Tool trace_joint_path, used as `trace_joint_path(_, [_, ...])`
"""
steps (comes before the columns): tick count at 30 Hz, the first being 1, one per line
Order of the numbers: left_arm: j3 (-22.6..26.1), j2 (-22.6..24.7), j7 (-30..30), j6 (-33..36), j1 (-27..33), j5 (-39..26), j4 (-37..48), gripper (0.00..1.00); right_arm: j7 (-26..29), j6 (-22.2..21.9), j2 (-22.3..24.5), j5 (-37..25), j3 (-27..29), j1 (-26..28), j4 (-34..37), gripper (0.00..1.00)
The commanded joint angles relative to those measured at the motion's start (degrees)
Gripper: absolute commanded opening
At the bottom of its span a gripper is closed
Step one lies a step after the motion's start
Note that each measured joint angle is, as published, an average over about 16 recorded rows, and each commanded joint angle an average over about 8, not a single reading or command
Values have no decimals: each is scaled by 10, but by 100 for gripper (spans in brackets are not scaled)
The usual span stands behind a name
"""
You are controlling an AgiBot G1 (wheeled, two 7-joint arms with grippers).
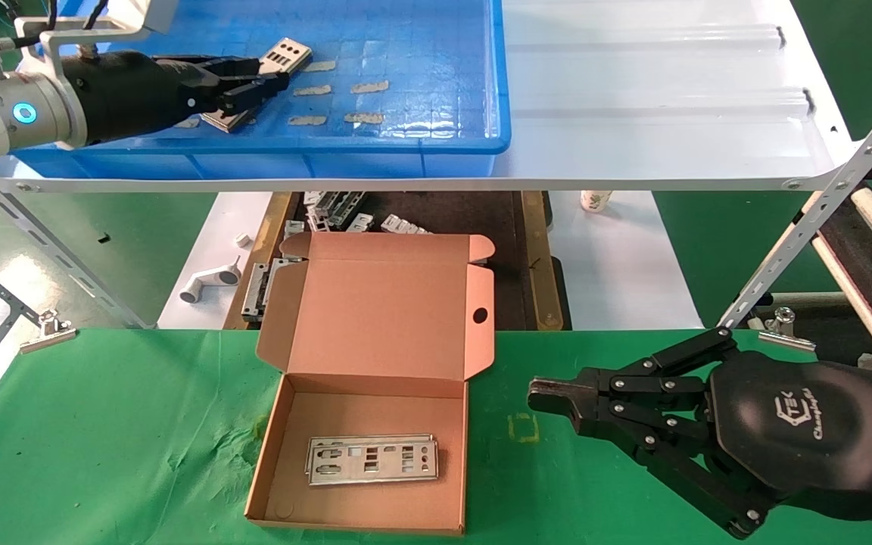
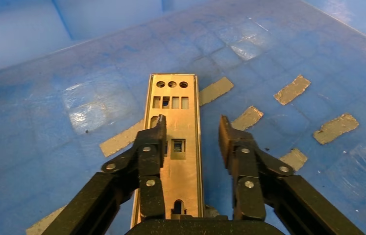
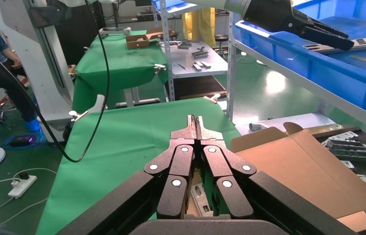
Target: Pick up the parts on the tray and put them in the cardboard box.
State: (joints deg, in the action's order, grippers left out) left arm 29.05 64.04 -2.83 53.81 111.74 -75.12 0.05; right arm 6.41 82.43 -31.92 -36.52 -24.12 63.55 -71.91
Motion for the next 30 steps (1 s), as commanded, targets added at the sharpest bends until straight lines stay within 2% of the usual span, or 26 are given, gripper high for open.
trace_joint_path(1, [0,0,0,-2,-1,0,0,0,0,0,0,0,0,0,0,0])
trace_joint_path(25, [-2,-4,-12,5,7,3,-8,1,0,0,0,0,0,0,0,0])
trace_joint_path(26, [-2,-4,-14,7,8,3,-8,8,0,0,0,0,0,0,0,0])
trace_joint_path(30, [0,-6,-20,14,8,0,-9,58,0,0,0,0,0,0,0,0])
